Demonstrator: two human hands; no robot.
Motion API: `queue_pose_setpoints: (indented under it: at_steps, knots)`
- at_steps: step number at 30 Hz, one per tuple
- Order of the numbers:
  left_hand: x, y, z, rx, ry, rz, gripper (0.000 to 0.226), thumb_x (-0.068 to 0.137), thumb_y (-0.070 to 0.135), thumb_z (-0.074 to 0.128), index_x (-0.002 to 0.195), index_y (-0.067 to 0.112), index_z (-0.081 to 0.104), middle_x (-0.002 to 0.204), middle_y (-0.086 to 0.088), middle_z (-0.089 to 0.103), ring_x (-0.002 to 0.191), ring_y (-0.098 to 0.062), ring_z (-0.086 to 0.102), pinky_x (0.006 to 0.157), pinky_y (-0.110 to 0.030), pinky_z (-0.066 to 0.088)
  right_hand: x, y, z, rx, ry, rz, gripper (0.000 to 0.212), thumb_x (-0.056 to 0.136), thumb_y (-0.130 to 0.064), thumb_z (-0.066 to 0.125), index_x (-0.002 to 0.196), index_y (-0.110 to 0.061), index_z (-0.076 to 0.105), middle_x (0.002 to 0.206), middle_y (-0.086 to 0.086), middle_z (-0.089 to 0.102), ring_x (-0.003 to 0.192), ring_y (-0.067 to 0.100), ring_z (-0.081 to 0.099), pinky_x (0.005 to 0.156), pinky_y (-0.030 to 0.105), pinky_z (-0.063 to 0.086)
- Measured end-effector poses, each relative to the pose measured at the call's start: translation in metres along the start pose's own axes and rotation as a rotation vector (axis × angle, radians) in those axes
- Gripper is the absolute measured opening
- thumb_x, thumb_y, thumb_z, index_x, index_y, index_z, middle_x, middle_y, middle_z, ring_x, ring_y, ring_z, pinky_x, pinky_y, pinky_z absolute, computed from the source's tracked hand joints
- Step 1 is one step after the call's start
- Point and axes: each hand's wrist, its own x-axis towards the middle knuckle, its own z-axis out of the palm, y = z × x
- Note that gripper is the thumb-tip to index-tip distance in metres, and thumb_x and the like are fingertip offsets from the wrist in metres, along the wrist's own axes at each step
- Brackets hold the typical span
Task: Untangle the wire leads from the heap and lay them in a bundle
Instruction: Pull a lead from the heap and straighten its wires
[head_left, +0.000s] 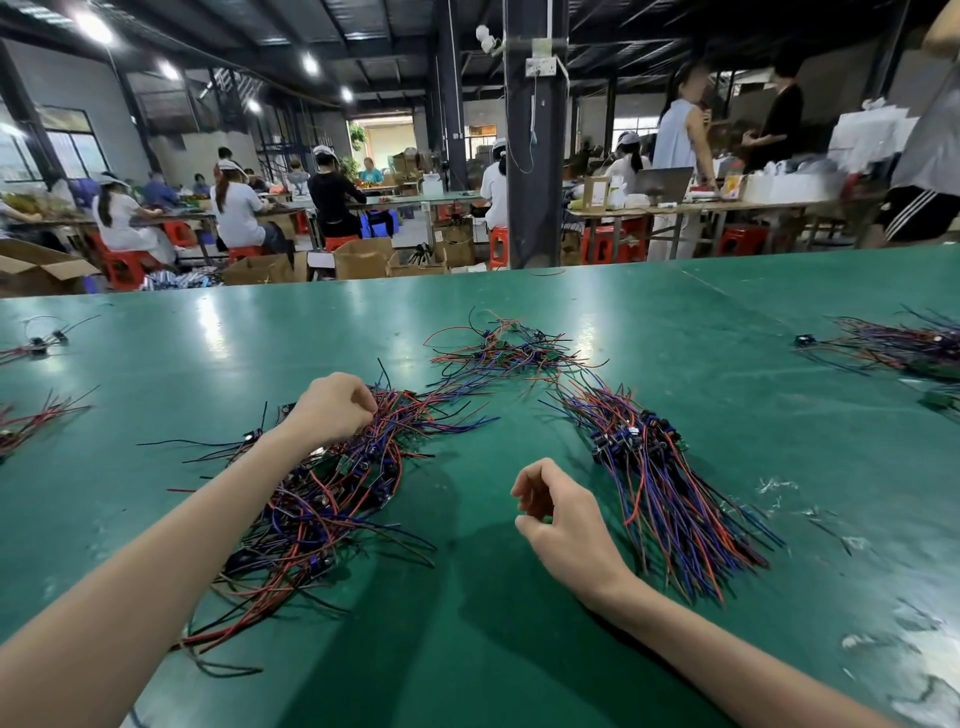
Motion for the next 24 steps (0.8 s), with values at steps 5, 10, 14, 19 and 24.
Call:
queue_pose_setpoints:
  at_steps: [5,10,14,19,24]
  knots:
    - [-0.004,-0.011,0.008,0.214,-0.081,0.041,0.015,0.090,0.010,0.054,0.093,0.007,0.068,0.098,-0.005,0.067,0.092,-0.023,0.061,0.082,-0.034,0.051,0.000,-0.002,-0.001,0.018,-0.005,0.012,0.033,0.077,0.013,0.056,0.079,-0.019,0.051,0.076,-0.003,0.054,0.066,0.001,0.045,0.065,0.012,0.038]
    - [-0.007,-0.020,0.004,0.233,-0.159,0.041,0.014,0.085,0.026,0.067,0.094,0.014,0.069,0.094,-0.001,0.067,0.086,-0.016,0.059,0.077,-0.026,0.046,-0.001,-0.002,-0.001,0.028,-0.026,0.010,0.030,0.080,0.015,0.053,0.081,-0.015,0.053,0.078,-0.001,0.055,0.072,0.010,0.048,0.068,0.015,0.039]
    - [-0.009,-0.022,0.001,0.202,-0.094,0.075,0.004,0.082,0.019,0.070,0.083,0.016,0.069,0.083,0.002,0.065,0.083,-0.015,0.059,0.074,-0.024,0.043,-0.002,-0.004,0.000,-0.024,-0.021,-0.034,0.029,0.079,0.017,0.050,0.082,-0.012,0.054,0.077,-0.002,0.054,0.071,0.010,0.047,0.067,0.016,0.039]
    - [-0.012,-0.027,-0.011,0.259,-0.137,0.028,0.013,0.081,0.023,0.072,0.084,0.018,0.061,0.084,0.003,0.061,0.081,-0.017,0.057,0.074,-0.027,0.046,-0.003,-0.006,0.000,-0.088,-0.017,-0.087,0.027,0.078,0.014,0.056,0.083,-0.012,0.054,0.080,0.001,0.053,0.072,0.008,0.046,0.068,0.012,0.037]
    - [-0.017,-0.026,-0.019,0.174,-0.267,-0.072,0.015,0.080,0.023,0.075,0.087,0.019,0.063,0.081,0.003,0.063,0.070,-0.015,0.062,0.058,-0.020,0.045,-0.003,-0.006,-0.001,-0.065,-0.009,-0.075,0.024,0.081,0.013,0.056,0.083,-0.011,0.055,0.081,0.002,0.054,0.072,0.008,0.047,0.067,0.013,0.038]
